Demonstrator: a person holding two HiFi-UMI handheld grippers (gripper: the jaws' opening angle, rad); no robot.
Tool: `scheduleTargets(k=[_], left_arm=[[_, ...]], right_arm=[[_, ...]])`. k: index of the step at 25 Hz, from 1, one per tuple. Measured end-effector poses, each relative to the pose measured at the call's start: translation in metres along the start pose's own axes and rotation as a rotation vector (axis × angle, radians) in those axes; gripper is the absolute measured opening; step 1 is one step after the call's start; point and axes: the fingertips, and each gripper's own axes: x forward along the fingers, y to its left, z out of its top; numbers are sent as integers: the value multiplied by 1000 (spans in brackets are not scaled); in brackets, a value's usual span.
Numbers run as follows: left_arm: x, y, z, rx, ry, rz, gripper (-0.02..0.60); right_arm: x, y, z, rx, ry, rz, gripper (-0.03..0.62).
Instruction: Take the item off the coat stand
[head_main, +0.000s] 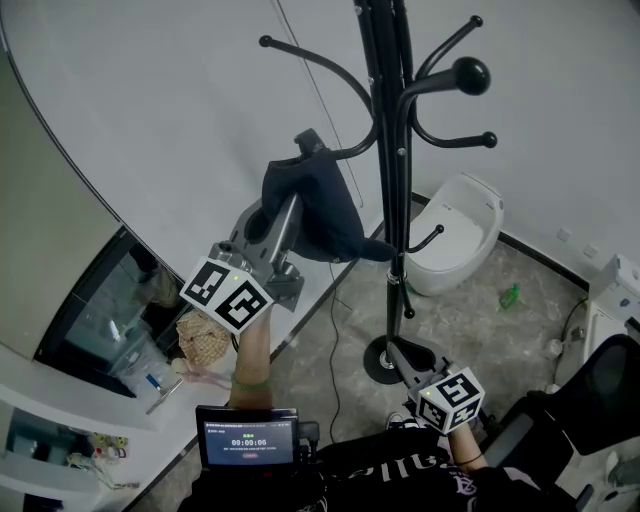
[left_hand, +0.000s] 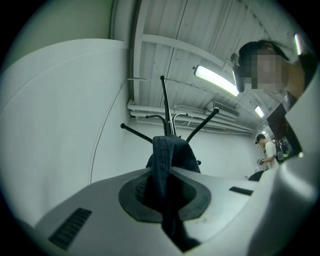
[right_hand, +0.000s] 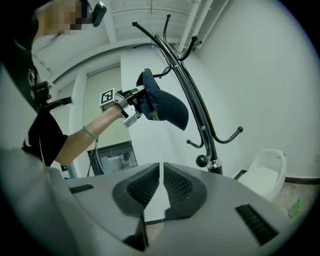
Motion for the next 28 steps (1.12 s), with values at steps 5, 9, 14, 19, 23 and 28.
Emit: scheduleTargets(k=[5,9,14,19,23,28], left_arm=[[-28,13,-5,-16,12,49,8],[-54,24,-33,-30,77,111,8],[-97,27,-79,-96,125,143,9],[-152,13,-121,-209,178,200,8],[-194,-3,-152,-285,212,219,8],[-244,-29,-173,-325,271,219,9]], right_arm=[[4,7,-8,1,17,5,35],[8,16,-12,4,34,11,35],[8,31,-22,6,50,8,35],[8,53,-31,5,46,-7,35],[5,74,-42,-1,51,-12,35],[-2,109,-58,2,58,-28,35]])
